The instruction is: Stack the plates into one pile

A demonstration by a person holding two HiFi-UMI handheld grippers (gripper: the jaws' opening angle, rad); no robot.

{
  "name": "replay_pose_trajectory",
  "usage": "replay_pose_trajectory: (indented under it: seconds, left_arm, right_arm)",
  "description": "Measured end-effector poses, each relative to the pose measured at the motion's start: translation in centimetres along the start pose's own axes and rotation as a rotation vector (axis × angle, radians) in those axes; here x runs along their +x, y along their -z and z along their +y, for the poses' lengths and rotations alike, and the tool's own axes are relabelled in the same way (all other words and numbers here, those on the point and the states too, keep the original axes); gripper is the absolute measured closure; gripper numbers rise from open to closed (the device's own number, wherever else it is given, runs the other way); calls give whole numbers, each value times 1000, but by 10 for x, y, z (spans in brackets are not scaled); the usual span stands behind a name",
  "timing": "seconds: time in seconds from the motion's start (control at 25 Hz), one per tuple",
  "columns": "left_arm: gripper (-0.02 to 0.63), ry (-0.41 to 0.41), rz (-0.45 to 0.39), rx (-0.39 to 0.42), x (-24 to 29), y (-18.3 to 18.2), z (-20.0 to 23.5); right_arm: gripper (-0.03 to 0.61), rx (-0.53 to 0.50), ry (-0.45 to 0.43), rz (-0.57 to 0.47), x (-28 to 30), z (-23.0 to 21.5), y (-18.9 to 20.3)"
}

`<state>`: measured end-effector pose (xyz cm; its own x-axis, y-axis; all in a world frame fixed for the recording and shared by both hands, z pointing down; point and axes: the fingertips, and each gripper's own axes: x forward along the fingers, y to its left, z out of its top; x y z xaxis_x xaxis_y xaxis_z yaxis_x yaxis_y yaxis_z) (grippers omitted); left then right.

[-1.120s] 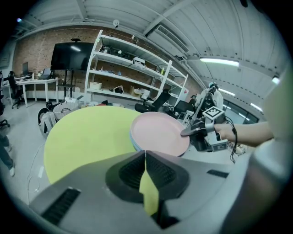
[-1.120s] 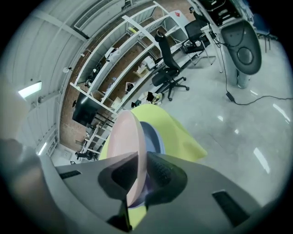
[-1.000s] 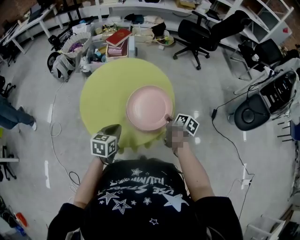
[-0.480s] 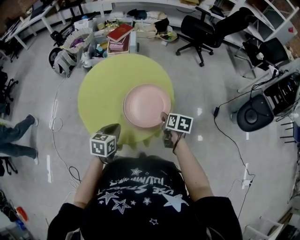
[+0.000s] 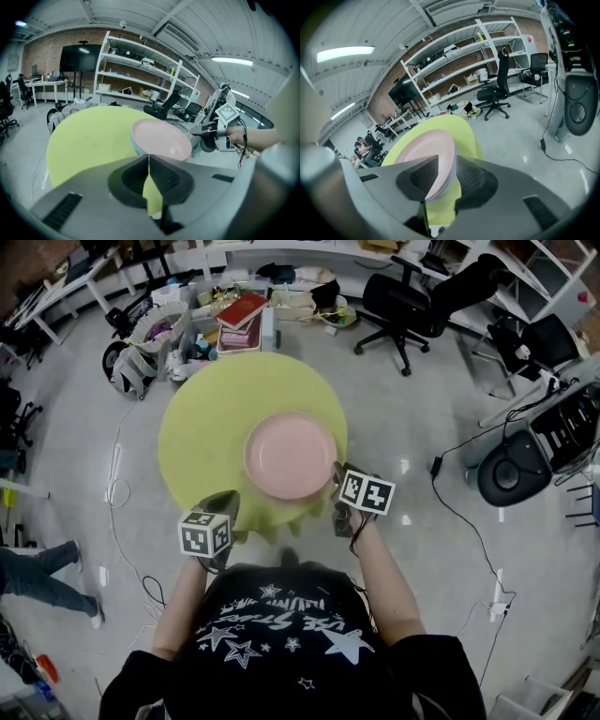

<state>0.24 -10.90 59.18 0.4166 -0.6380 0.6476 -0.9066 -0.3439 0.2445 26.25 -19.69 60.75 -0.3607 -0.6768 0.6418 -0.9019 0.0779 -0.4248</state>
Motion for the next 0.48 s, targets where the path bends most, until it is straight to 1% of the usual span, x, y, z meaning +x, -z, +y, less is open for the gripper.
replay_pose_trajectory:
  seconds: [0.12, 0.2, 0.48]
  left_arm:
    - [594, 10, -4, 2, -1, 1, 2]
    - [594, 20, -6, 7, -5, 3, 0]
    - [594, 38, -26, 11, -35, 16, 6]
  right_arm:
    - [456, 6, 3, -37, -3, -2, -4]
    - [462, 5, 13, -44, -7, -1, -1]
    - [486, 11, 32, -69, -27, 25, 18]
